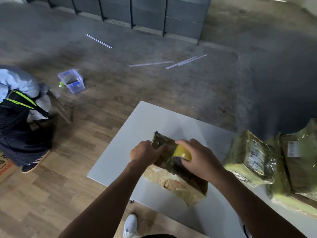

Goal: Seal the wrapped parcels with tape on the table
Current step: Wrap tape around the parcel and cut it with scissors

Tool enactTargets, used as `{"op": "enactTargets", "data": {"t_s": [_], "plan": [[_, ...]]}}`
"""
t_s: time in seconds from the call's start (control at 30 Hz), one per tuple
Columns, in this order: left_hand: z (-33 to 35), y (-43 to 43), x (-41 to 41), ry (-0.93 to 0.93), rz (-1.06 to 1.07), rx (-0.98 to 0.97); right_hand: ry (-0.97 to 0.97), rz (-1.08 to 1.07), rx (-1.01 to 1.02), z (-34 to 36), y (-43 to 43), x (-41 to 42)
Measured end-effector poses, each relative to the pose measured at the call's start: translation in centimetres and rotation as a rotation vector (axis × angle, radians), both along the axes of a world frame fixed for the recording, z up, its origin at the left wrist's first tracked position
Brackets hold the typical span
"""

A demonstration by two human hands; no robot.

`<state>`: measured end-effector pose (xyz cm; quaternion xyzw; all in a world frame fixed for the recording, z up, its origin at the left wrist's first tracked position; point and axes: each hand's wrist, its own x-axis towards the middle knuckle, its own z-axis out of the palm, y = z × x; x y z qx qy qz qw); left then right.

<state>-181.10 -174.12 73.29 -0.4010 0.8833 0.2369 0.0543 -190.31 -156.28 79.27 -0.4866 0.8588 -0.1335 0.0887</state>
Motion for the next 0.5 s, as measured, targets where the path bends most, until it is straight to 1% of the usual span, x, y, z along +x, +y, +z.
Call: {"op": "enactTargets", "data": {"t_s": [0.13,0.2,0.23,0.3,0.37,0.43,0.47,0.5], "plan": [[0.0,0.0,-0.4,0.011,0.021,0.026,-0.245,-0.030,-0.169,-2.3,2.5,-0.1],[-0.1,0.0,-0.4,0.010,0.024,0.022,-0.299,-0.050,-0.214,-2.0,2.4,-0.3],[-0.3,-0.2,-0.4,0.010,0.029,0.014,-0.273,-0.041,-0.207,-1.4,2.1,-0.4],[-0.4,-0.3,-0.3,0.033,0.020,-0.006,-0.093,0.032,-0.129,0.0,2.1,-0.9],[-0.3,-0.3,-0.2,0.070,0.010,-0.009,0.078,0.086,-0.009,1.1,3.2,-1.7],[-0.3,-0.2,-0.2,0.092,-0.017,-0.020,0.086,0.039,0.096,2.0,4.5,-2.2],[0.0,0.1,-0.2,0.096,-0.035,-0.053,0.075,0.028,0.135,2.2,4.7,-2.0],[0.3,0.5,-0.2,0.096,-0.052,-0.130,0.084,0.042,0.151,2.3,4.6,-1.6]]}}
